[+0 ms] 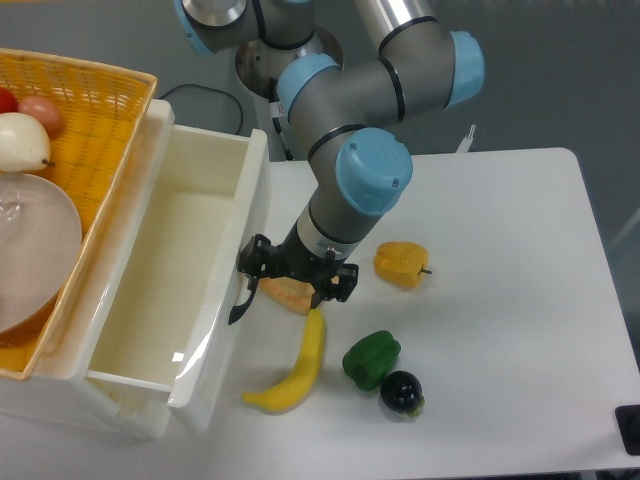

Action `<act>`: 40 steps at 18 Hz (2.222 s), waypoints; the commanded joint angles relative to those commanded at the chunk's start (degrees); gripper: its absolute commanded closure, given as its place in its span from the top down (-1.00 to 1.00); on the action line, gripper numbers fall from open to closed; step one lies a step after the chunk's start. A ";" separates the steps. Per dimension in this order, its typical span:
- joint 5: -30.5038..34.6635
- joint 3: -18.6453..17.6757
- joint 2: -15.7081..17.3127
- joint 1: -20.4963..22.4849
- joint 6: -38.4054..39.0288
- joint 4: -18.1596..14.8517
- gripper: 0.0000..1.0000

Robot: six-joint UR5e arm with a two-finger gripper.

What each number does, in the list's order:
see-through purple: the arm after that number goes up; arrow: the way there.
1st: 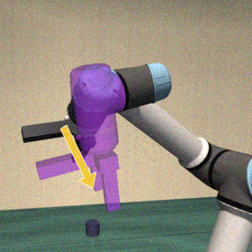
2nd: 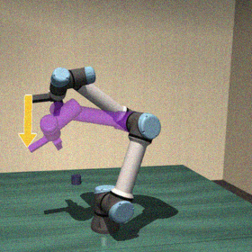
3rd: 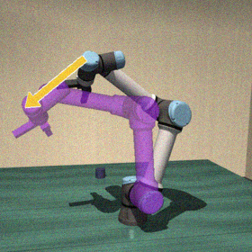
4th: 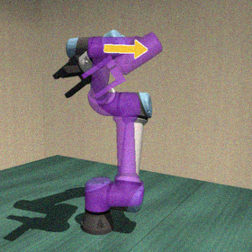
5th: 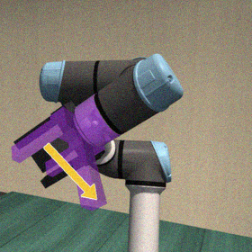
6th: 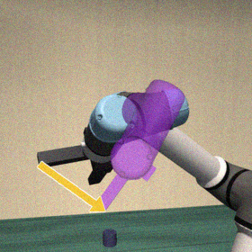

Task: Slide the top white drawer open

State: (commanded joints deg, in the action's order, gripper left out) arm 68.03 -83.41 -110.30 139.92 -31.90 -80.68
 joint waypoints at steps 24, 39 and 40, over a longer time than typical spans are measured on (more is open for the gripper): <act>0.00 1.05 0.00 1.93 -0.09 0.35 1.00; 0.87 1.58 1.05 3.60 -2.09 5.10 1.00; 1.57 1.50 1.14 3.78 -3.94 5.01 1.00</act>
State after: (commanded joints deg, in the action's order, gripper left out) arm 69.60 -81.91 -109.16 143.70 -35.84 -75.67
